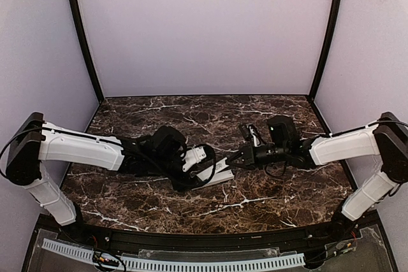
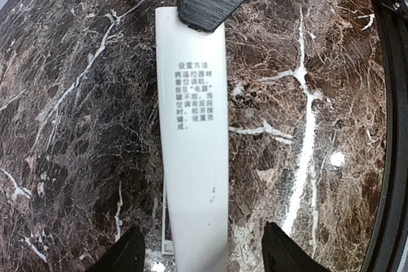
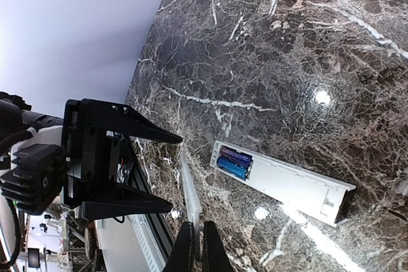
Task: Load the batteries into the remote control
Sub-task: Hold the remote control without the battery cover at the center of the board.
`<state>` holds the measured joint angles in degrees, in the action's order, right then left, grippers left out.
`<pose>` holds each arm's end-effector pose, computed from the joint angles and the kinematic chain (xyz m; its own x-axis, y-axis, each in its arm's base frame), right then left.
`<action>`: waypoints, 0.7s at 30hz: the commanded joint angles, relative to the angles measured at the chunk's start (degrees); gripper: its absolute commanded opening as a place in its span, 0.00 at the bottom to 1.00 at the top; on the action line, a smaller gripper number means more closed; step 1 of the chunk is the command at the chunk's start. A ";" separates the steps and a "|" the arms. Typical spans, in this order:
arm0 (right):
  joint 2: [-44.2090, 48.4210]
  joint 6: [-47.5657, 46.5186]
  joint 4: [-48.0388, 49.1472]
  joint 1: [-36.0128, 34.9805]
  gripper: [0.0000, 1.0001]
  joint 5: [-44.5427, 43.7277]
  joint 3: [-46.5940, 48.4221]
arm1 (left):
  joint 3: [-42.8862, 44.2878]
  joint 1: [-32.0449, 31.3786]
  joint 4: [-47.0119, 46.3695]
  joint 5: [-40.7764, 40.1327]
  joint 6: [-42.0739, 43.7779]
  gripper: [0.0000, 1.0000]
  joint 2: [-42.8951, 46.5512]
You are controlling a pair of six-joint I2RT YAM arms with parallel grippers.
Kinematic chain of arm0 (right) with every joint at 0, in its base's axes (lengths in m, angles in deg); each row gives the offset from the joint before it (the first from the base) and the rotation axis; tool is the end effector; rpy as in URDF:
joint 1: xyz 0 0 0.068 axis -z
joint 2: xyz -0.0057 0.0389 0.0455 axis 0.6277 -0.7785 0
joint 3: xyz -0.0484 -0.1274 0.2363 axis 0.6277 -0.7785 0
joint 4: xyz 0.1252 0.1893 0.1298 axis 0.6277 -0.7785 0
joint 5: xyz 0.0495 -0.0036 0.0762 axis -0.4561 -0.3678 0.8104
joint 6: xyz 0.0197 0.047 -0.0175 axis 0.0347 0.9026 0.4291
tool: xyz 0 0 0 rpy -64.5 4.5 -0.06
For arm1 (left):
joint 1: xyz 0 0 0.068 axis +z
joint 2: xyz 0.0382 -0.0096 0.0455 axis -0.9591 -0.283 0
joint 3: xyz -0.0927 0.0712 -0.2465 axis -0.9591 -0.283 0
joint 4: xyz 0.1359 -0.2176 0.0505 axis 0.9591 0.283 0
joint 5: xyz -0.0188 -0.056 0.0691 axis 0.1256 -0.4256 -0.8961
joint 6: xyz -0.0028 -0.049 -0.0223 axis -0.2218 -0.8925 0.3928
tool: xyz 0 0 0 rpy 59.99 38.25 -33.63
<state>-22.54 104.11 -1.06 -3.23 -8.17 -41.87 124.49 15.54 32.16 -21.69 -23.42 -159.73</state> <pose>0.2106 0.2177 0.1869 -0.9107 -0.0359 -0.4114 -0.3856 0.4307 0.8160 0.1752 -0.2876 0.2042 -0.1677 0.6363 -0.7530 0.9365 0.3414 0.0799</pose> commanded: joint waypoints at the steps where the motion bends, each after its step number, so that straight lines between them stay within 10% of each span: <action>1: -2.12 2.69 6.76 0.12 0.00 -0.24 -2.13 | 2.30 -0.12 2.87 -0.08 2.45 0.63 -2.74; 21: -9.04 8.32 18.11 0.39 0.00 -0.83 -5.05 | 14.46 1.84 16.59 3.53 6.47 0.68 -14.26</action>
<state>-30.08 110.95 12.12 -3.21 -8.45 -45.98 137.45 16.43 43.90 -19.72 -18.37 -173.33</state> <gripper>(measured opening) 0.013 0.683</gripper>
